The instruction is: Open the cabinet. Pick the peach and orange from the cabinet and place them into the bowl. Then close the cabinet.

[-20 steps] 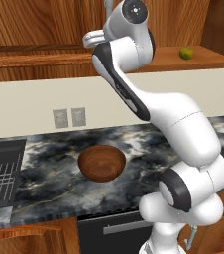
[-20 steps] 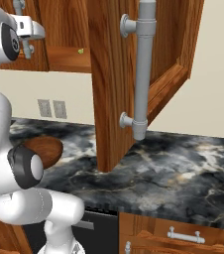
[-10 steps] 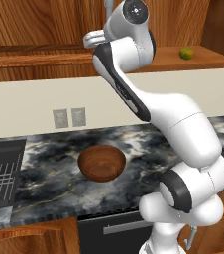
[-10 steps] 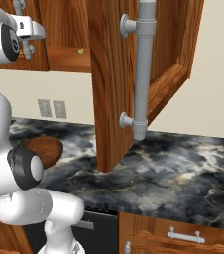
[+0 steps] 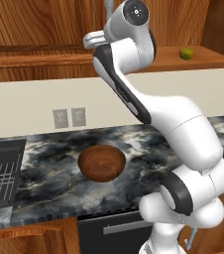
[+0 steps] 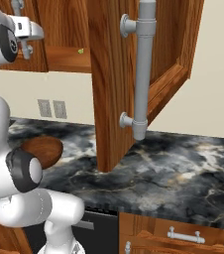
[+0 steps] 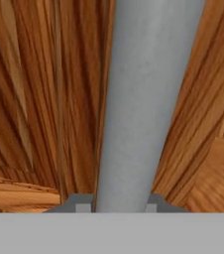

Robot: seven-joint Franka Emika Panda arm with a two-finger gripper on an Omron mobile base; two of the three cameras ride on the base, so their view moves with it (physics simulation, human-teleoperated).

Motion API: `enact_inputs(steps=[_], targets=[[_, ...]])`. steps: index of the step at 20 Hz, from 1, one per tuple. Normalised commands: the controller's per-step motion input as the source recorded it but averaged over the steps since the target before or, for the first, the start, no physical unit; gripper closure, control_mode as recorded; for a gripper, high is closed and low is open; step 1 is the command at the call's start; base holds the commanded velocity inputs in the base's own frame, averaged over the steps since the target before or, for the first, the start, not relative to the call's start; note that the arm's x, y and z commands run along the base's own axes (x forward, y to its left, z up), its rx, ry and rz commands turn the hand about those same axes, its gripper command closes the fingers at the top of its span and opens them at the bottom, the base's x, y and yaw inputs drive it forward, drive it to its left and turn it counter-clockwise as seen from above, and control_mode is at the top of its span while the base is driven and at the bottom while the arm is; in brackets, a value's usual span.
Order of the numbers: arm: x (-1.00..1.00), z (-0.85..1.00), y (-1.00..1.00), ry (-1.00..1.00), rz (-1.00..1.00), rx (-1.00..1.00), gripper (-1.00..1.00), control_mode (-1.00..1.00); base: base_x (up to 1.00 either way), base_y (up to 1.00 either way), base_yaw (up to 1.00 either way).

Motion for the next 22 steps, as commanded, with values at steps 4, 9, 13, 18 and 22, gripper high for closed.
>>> enact_inputs(steps=[4, 9, 13, 18, 22], targets=[[-0.48, 0.0, 0.18, 0.0, -0.02, 0.0, 1.0, -1.0, 0.0, 0.0, 0.0], [-0.77, 0.0, 0.14, 0.0, -0.07, 0.0, 1.0, -1.0, 0.0, 0.0, 0.0], [-0.79, 0.0, 0.11, 0.0, -0.07, 0.0, 1.0, -1.0, 0.0, 0.0, 0.0], [-0.83, 0.0, 0.07, 0.0, -0.07, 0.0, 1.0, -1.0, 0.0, 0.0, 0.0], [-0.78, 0.0, 0.03, 0.0, -0.08, 0.0, 1.0, -1.0, 0.0, 0.0, 0.0]])
